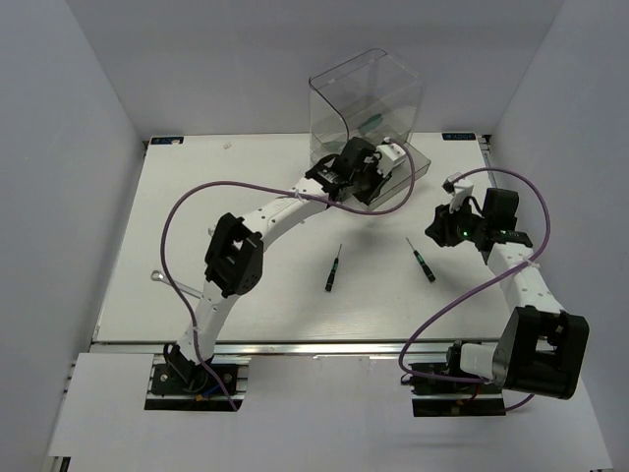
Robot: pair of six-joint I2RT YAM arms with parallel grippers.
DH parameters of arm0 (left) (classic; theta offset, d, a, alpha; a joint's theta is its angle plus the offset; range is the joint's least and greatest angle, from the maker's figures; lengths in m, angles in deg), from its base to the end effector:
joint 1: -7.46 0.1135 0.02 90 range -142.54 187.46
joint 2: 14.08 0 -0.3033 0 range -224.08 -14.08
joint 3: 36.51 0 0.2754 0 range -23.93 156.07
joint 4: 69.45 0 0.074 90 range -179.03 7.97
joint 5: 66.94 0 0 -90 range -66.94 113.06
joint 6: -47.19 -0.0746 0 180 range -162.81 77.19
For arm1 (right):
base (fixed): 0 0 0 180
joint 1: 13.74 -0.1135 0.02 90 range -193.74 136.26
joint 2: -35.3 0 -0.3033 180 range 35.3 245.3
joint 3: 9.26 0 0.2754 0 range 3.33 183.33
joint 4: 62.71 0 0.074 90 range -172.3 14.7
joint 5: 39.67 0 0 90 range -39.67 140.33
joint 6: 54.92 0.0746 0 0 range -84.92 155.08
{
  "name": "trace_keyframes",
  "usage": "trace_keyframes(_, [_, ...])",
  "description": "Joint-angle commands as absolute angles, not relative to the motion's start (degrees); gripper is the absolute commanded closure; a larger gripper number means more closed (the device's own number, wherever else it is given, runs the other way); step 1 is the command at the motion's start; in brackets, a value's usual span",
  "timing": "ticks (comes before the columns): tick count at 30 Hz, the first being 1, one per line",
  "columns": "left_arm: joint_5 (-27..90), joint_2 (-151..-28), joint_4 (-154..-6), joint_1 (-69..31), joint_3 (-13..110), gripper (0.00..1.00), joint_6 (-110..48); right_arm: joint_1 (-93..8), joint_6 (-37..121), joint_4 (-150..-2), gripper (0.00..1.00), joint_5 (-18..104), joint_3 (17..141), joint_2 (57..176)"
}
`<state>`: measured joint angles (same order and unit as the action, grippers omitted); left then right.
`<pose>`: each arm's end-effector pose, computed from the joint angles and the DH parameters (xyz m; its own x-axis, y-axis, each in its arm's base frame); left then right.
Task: Sort the tools into containers
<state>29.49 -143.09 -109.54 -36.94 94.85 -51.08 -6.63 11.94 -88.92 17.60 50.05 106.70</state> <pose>0.4251 -0.4280 0.2698 -0.3237 0.5170 -0.7924 0.8136 0.5797 0.0459 0.3026 0.0029 0.2585 -0.4410 -0.2781 -0.8533 -0.5331 0.8460 -0.0003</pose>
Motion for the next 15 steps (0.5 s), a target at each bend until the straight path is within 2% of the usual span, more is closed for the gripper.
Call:
trace_keyframes(1, [24.7,-142.7,-106.3,-37.8,100.8,1.00,-53.4,-6.4,10.6,-88.7,0.60,18.2,49.0,104.7])
trace_keyframes(7, [18.4,-145.6,-102.2,-37.8,101.8,0.98,-55.1,-6.5,10.6,-88.4,0.57,18.3,47.6,104.6])
trace_keyframes(9, [17.0,-146.3,-102.2,-37.8,101.8,0.89,-55.3,-6.5,10.4,-88.4,0.52,18.8,47.4,104.6])
trace_keyframes(11, [16.7,-147.0,-102.2,-37.8,101.3,0.76,-55.2,-6.4,10.2,-88.4,0.45,19.6,46.7,104.7])
trace_keyframes(12, [17.0,-147.0,-102.0,-37.8,101.1,0.67,-54.9,-6.5,9.9,-88.4,0.43,19.9,46.7,105.1])
trace_keyframes(15, [16.9,-147.1,-101.7,-37.8,100.8,0.52,-53.9,-6.8,9.5,-88.7,0.40,22.6,46.5,106.0])
